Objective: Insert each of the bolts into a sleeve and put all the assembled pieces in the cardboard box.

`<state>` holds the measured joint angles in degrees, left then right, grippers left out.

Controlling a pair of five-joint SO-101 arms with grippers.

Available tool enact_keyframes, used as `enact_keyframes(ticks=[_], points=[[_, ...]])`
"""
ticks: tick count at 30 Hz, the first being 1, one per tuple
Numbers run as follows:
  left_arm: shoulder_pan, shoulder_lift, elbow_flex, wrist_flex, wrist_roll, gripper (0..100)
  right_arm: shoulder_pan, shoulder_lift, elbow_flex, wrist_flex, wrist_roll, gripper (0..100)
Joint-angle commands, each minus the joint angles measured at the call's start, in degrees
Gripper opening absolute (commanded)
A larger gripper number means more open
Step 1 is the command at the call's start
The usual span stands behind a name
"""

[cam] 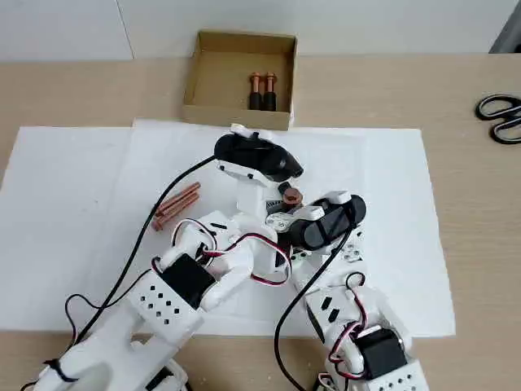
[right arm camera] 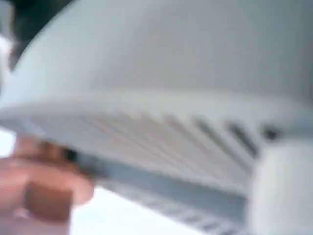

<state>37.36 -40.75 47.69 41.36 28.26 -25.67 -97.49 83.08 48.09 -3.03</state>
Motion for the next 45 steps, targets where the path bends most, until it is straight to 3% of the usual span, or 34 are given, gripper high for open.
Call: enact_keyframes(ticks=[1, 7, 16, 24, 32, 39, 45], points=[[0.0, -2.1, -1.5, 1.6, -0.6, 10, 0.0, -0.8, -0.4, -1.3, -0.6, 0.4], [-0.3, -2.1, -1.7, 6.6, -0.4, 23, 0.0, -0.8, -0.4, -1.1, -0.6, 0.4], [-3.2, -9.1, -1.5, 6.9, -0.5, 23, 0.0, -0.8, -0.4, -1.1, -0.6, 0.4], [-5.0, -9.9, -1.9, 17.4, -1.6, 23, 0.0, -0.8, -0.4, -1.1, -0.6, 0.4], [-18.5, -9.9, -7.0, 29.1, -6.7, 23, 0.5, -0.8, -0.6, -1.2, -0.4, 0.4], [-35.7, -9.8, -9.2, 36.0, -11.6, 23, 11.0, 0.4, -9.1, 3.3, 0.7, 0.4], [-40.9, -9.8, -9.1, 38.2, -11.5, 23, 11.5, 18.9, -28.0, 6.2, 3.4, 0.4]])
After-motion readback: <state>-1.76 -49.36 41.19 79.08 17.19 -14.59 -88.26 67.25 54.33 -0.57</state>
